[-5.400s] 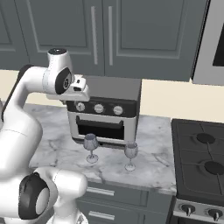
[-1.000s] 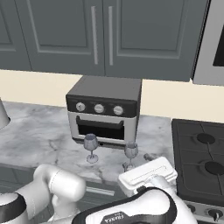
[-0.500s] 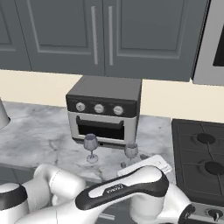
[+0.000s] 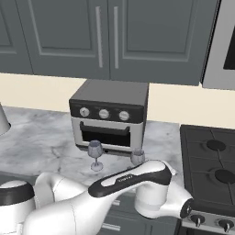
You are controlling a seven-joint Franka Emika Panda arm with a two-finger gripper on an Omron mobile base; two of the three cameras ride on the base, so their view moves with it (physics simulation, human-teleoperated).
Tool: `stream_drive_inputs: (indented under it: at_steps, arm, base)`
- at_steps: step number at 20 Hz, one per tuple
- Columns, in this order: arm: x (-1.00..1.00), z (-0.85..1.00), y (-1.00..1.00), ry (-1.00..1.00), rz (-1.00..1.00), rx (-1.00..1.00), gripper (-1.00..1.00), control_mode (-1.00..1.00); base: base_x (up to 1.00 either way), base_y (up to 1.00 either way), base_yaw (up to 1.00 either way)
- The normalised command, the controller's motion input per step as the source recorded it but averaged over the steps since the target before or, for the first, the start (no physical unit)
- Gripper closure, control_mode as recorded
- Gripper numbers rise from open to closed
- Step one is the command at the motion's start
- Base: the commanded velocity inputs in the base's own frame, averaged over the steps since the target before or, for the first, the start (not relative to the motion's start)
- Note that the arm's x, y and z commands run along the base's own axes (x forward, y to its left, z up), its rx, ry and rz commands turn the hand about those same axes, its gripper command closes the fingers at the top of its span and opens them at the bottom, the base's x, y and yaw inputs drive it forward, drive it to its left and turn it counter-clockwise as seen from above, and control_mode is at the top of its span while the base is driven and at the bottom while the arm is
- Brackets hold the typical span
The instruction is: Retrieve the wine glasses from the counter and place one next to each plate.
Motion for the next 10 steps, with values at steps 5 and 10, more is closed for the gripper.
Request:
stream_drive_inputs:
  at_steps: [5, 10]
  arm:
    - [0.02, -0.15, 0.10, 0.00, 0.05, 0.00, -1.00, -1.00]
    - [0.00, -0.16, 0.12, 0.00, 0.08, 0.00, -1.00, -1.00]
  base:
    - [0.00, 0.00, 0.00]
    - [0.00, 0.00, 0.00]
